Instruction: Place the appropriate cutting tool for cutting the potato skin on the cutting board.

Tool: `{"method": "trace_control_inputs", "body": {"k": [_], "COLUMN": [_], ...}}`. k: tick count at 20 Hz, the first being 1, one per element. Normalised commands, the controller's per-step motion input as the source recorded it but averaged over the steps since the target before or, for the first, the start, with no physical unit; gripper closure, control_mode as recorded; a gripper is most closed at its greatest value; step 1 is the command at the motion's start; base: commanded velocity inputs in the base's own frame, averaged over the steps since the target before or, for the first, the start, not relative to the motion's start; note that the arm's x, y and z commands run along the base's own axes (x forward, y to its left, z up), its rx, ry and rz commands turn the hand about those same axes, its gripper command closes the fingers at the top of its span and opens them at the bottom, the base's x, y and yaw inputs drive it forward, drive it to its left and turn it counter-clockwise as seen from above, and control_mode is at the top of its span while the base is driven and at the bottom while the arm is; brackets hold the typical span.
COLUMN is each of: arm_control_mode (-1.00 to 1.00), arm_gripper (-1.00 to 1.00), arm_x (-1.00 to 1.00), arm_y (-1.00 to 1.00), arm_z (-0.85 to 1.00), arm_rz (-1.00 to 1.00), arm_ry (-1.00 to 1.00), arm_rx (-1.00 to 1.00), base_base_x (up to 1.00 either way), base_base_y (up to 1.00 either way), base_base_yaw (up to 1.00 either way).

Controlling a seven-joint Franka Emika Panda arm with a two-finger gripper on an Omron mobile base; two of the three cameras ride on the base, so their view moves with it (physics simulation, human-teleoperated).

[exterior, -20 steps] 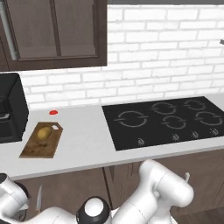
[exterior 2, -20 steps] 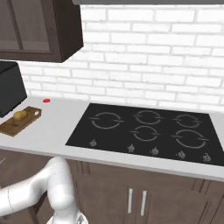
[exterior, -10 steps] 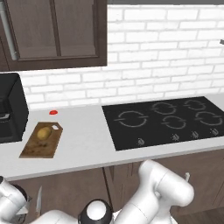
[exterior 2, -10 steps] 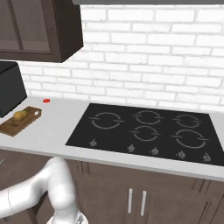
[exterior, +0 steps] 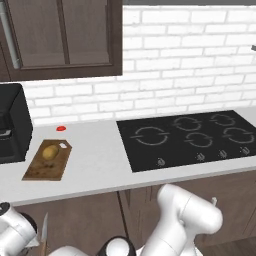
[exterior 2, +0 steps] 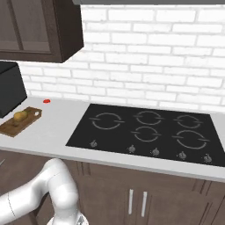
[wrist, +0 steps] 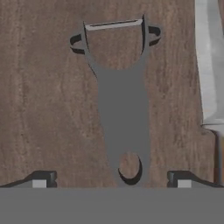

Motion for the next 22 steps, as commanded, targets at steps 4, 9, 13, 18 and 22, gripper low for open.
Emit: {"method": "trace_control_inputs", "body": {"k": [4, 9, 13, 18, 22], "arm_control_mode": [-1.00, -1.00, -1.00, -1.00, -1.00], "arm_gripper": [-1.00, -1.00, -1.00, -1.00, -1.00], "arm_x": [0.03, 0.15, 0.08, 0.04, 0.03], "arm_y": [-0.25, 0.00, 0.09, 0.13, 0.25], "arm_z": [0.00, -0.07, -0.11, -0.12, -0.08], "arm_rz": [0.00, 0.00, 0.00, 0.00, 0.00], "arm_ry": [0.00, 0.00, 0.00, 0.00, 0.00], "arm_rx": [0.00, 0.00, 0.00, 0.00, 0.00], "base_base_x": [0.00, 0.00, 0.00, 0.00, 0.00], "base_base_y": [0.00, 0.00, 0.00, 0.00, 0.00], "base_base_yaw": [0.00, 0.00, 0.00, 0.00, 0.00]}}
